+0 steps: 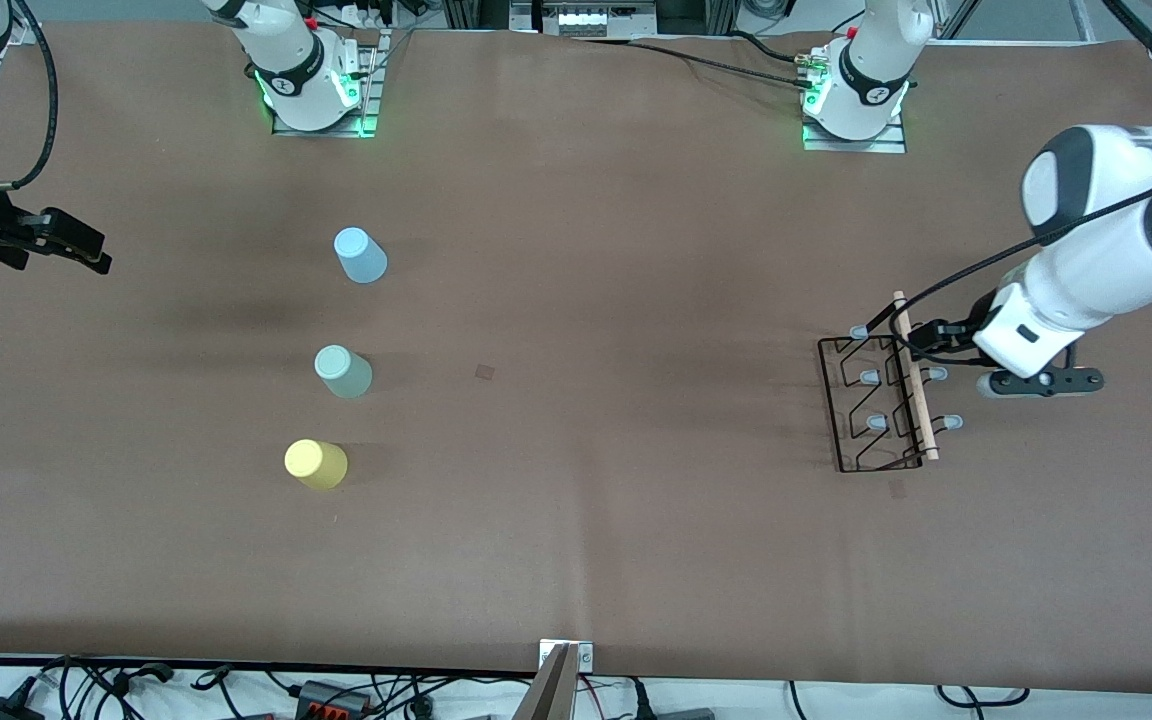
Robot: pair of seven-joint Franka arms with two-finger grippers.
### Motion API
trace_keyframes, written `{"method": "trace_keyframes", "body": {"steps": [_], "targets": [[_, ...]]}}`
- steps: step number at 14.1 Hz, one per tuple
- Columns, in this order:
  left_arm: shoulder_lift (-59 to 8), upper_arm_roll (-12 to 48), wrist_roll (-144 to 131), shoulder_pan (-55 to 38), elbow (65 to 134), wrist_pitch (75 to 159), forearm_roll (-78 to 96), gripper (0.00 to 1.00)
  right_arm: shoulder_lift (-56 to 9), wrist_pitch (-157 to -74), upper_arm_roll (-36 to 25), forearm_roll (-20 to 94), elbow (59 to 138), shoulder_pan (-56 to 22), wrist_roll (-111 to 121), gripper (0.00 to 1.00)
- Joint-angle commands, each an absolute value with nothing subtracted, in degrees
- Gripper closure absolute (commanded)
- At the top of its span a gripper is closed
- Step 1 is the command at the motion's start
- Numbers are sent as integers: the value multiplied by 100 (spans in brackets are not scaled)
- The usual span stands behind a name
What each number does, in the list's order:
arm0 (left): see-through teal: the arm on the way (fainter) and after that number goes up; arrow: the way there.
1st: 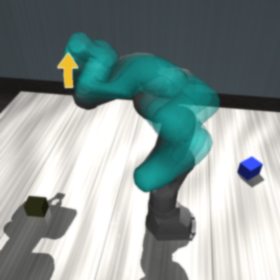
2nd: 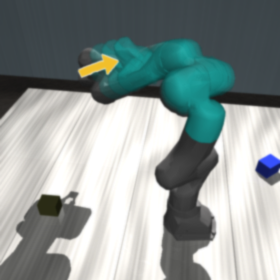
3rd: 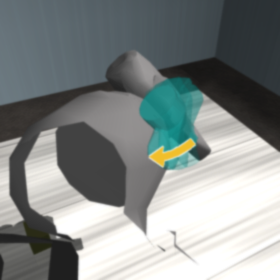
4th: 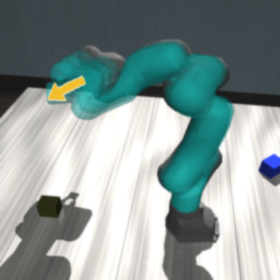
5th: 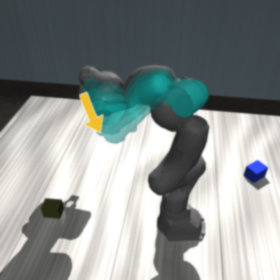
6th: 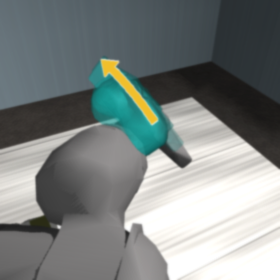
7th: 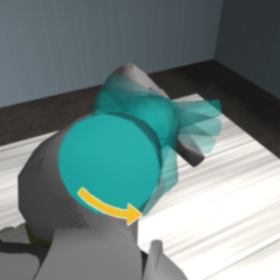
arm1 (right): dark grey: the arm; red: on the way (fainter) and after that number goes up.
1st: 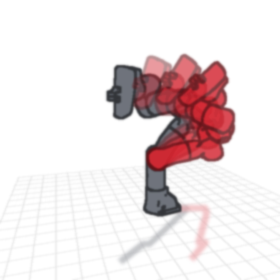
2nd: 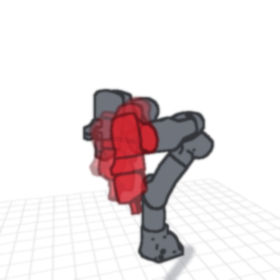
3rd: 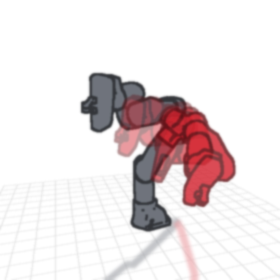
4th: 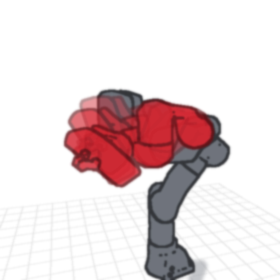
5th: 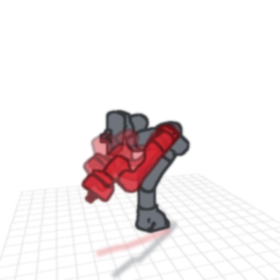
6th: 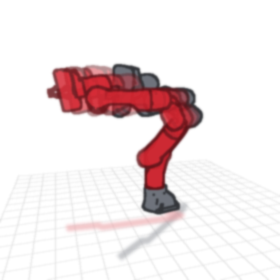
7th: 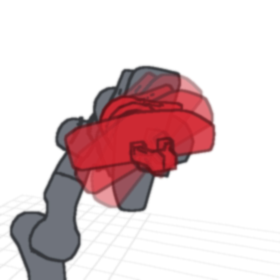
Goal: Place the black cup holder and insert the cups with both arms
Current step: 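Reach the left gripper down to the rack's wooden dowel and grasp it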
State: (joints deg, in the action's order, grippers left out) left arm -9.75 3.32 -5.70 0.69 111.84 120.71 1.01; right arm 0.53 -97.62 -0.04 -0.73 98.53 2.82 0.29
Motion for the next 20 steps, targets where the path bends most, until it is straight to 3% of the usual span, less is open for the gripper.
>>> {"method": "trace_keyframes", "body": {"steps": [1,7,13,20], "targets": [[-931,386,-527,62,11689,12690,114,0,70,-9791,18,9,9852,308,105,0],[-1098,413,-545,53,11839,12893,114,4,53,-9826,18,18,9853,308,97,0],[-1213,413,-536,62,11848,13034,114,32,-78,-9870,18,18,9853,325,88,0],[-1187,413,-545,62,11848,12981,114,87,-1149,-10186,26,376,9545,-17,9,0]]}}
